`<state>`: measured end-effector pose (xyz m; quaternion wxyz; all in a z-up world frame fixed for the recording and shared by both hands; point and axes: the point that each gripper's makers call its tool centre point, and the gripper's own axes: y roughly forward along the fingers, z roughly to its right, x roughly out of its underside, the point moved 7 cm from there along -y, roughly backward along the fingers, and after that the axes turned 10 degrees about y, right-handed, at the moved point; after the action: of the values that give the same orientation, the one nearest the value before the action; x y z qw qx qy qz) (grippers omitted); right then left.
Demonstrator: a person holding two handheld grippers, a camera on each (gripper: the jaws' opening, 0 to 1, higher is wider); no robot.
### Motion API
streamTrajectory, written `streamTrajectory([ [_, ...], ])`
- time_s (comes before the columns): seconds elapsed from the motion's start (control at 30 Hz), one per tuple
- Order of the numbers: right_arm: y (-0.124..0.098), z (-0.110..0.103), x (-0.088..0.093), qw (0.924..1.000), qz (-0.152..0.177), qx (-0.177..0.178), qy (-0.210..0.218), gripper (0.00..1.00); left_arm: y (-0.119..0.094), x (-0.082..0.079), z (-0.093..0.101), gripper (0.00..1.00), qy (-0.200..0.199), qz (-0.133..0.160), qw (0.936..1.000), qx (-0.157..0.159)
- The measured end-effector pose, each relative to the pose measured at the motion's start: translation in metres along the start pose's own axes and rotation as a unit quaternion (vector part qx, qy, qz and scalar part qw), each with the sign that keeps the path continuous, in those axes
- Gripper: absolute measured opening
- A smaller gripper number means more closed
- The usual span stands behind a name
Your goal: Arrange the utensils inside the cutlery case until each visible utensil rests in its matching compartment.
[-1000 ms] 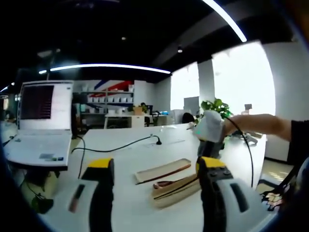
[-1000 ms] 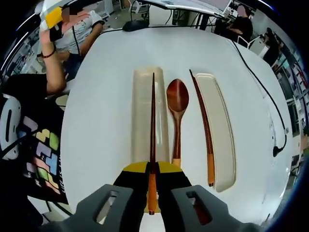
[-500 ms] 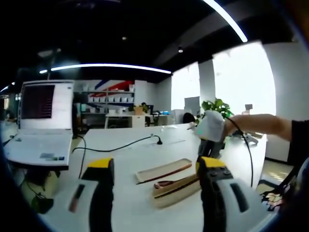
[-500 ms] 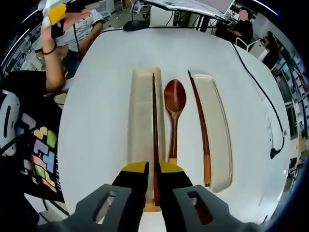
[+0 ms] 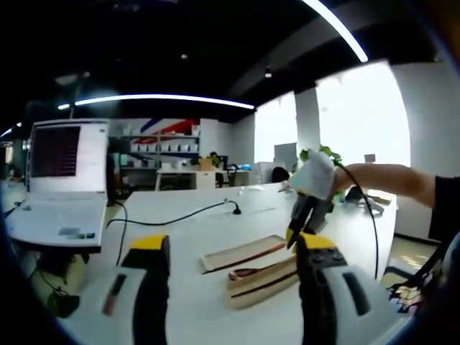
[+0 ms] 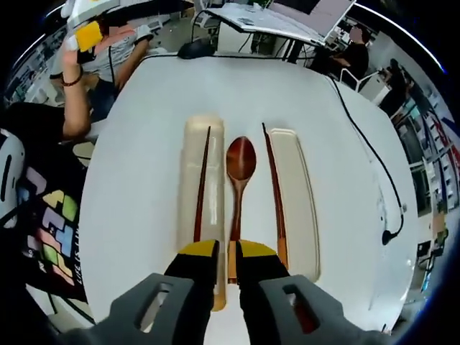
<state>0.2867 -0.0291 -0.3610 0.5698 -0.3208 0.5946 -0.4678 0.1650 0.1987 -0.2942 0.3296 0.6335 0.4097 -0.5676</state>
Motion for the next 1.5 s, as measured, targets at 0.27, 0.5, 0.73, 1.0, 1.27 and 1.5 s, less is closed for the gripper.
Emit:
streamTrajectory([
  [0.27,0.015,0.029,-0.001,0.9989,0.011,0.045,-0.007,0.15,0.003,0.002,0.000,0.75,0.001,-0.005,1.0000,0.001],
  [0.5,0.031,0.042,0.006,0.9982,0.022,0.055,-0.004,0.14,0.004,0.001,-0.002,0.76,0.004,-0.008,0.9999,0.006],
  [0.73,0.043,0.042,0.013,0.9977,0.036,0.057,0.004,0.15,0.005,0.000,-0.004,0.75,0.004,-0.007,1.0000,0.005],
  [1.0,0.048,0.046,0.012,0.9980,0.031,0.055,0.007,0.17,0.008,0.004,-0.003,0.75,0.005,-0.019,0.9998,0.003],
  [1.27,0.049,0.043,0.011,0.9983,0.036,0.045,0.009,0.10,0.009,0.006,-0.002,0.75,0.004,-0.020,0.9998,0.003],
  [1.5,0.053,0.048,0.004,0.9971,0.054,0.051,0.016,0.12,0.008,0.003,-0.004,0.75,0.002,-0.016,0.9998,0.007],
])
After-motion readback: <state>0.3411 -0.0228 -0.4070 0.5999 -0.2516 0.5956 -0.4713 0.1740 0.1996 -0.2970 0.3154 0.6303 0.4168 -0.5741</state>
